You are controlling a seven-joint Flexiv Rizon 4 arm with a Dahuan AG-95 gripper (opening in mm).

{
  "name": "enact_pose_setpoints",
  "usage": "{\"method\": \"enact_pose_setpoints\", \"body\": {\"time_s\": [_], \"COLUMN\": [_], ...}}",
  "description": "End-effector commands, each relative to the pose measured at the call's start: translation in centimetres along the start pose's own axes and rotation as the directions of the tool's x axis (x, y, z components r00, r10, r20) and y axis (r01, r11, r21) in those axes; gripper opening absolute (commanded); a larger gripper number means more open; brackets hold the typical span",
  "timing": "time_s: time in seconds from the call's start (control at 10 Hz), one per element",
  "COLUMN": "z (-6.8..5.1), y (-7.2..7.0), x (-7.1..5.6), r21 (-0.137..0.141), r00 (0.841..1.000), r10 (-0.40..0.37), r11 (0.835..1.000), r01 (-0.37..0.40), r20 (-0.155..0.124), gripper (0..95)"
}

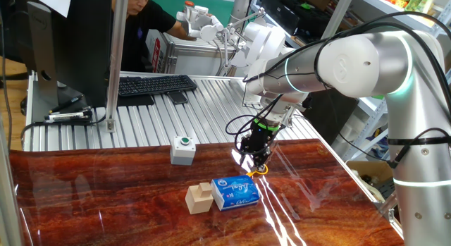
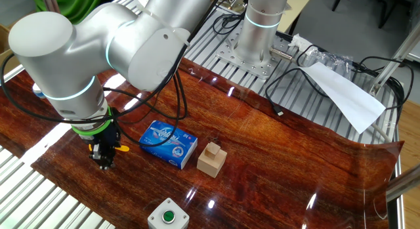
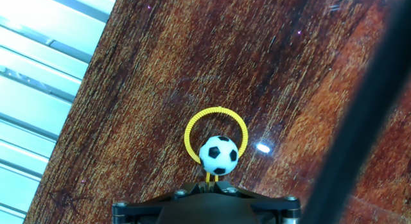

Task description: Remove the bubble ring from the ball

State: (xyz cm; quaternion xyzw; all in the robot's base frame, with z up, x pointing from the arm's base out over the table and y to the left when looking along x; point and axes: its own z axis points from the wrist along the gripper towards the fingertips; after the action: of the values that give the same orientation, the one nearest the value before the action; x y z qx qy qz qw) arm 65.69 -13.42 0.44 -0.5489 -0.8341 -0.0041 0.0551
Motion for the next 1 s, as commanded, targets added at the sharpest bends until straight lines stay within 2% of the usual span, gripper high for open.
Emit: {"method": "enact_pose_setpoints", "body": {"time_s": [0.1, 0.7, 1.0], "z": [-0.12, -0.92, -1.02], "y": [0.01, 0.65, 0.79], "x": [0.02, 0.63, 0.53], "r21": [-0.001, -0.003, 0.000], "r00": [1.000, 1.000, 1.000], "r10": [-0.003, 0.003, 0.017], "r11": [1.000, 1.000, 1.000], "r01": [0.003, -0.003, -0.017], "r20": [-0.002, -0.001, -0.001], "gripper": [57.0, 57.0, 57.0]}}
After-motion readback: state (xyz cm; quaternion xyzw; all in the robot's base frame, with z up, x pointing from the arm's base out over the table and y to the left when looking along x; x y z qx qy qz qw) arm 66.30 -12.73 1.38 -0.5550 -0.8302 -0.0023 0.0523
